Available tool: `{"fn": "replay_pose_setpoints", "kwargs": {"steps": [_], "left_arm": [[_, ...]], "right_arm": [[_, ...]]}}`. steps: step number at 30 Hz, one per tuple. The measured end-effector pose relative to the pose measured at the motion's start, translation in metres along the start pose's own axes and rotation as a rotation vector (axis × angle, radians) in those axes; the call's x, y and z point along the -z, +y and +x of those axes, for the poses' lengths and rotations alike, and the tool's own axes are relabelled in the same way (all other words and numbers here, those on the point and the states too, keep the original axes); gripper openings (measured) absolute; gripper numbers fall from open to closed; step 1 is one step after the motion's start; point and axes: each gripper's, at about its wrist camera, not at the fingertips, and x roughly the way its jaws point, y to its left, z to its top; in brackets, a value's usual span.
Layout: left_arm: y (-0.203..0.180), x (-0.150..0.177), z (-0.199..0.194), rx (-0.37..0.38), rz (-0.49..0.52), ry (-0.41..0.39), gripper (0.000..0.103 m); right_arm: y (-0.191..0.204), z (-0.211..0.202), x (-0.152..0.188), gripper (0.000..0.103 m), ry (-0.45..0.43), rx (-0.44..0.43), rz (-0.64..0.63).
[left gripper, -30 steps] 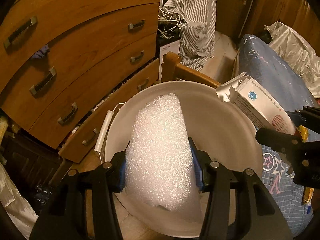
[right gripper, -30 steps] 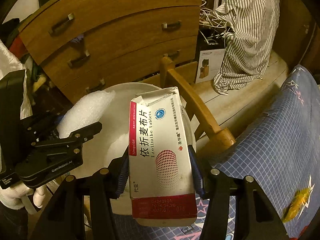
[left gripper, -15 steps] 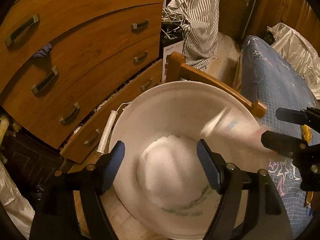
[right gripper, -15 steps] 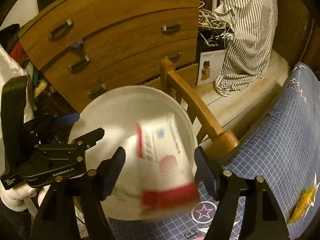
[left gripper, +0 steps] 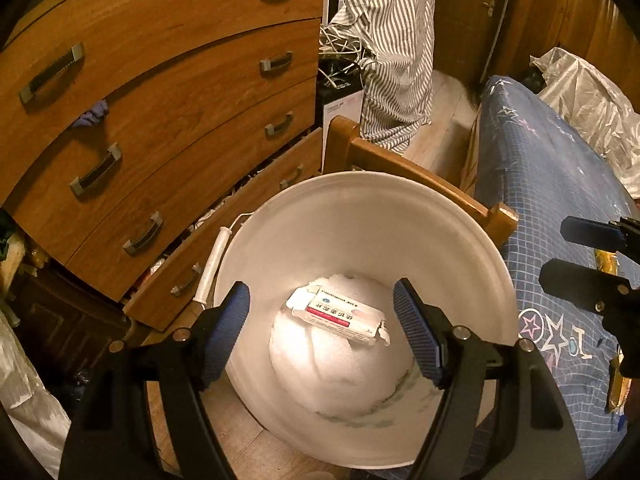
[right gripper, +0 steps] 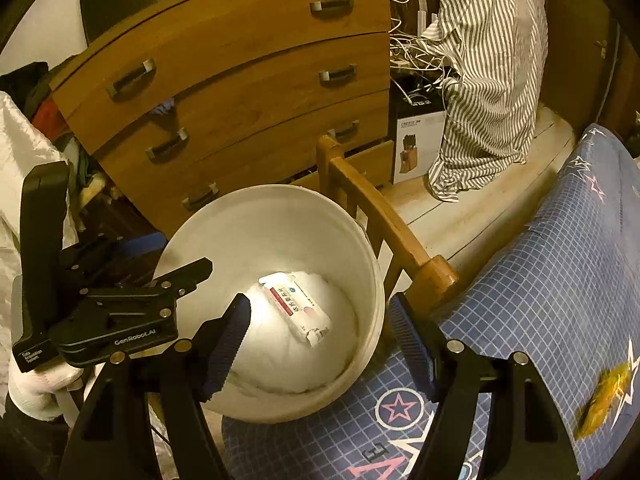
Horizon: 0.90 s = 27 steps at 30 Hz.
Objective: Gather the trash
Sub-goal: 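Return to the bed and grasp the gold cigarette pack with the left tool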
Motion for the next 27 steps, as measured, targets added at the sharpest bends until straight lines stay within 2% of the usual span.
{"fn": "replay_pose_setpoints", "kwargs": {"steps": [4,6,9,11,14,18,24,27], "left_arm": [[-0.005,0.002,-0.007,-0.003,0.004,-0.012,0.071],[-0.012,0.005,-0.018,0.004,0.016,-0.04,0.071],[-0.031,0.017,-0.033,0.05,0.046,-0.086,0.071],[-0.052,0.028,-0.036,0.092,0.081,-0.091,0.071],[-0.101,0.05,-0.036,0.167,0.169,-0.082,0.071],[-0.178,0.084,-0.032,0.299,0.293,-0.039,0.071],[-0.314,0.155,-0.042,0.488,0.503,0.033,0.071],[-0.363,0.179,-0.045,0.543,0.56,0.047,0.071]], "right_arm": [[-0.002,-0.015,0.006,0.072,-0.03,0.005,0.003],[-0.004,-0.034,0.015,0.072,-0.09,0.01,0.006],[-0.008,-0.074,0.051,0.072,-0.198,0.005,0.017],[-0.02,-0.102,0.095,0.072,-0.265,0.018,0.039],[-0.047,-0.134,0.168,0.073,-0.309,0.07,0.099],[-0.092,-0.175,0.268,0.073,-0.34,0.14,0.229],[-0.148,-0.251,0.421,0.073,-0.393,0.288,0.456],[-0.169,-0.277,0.474,0.073,-0.397,0.335,0.531]]}}
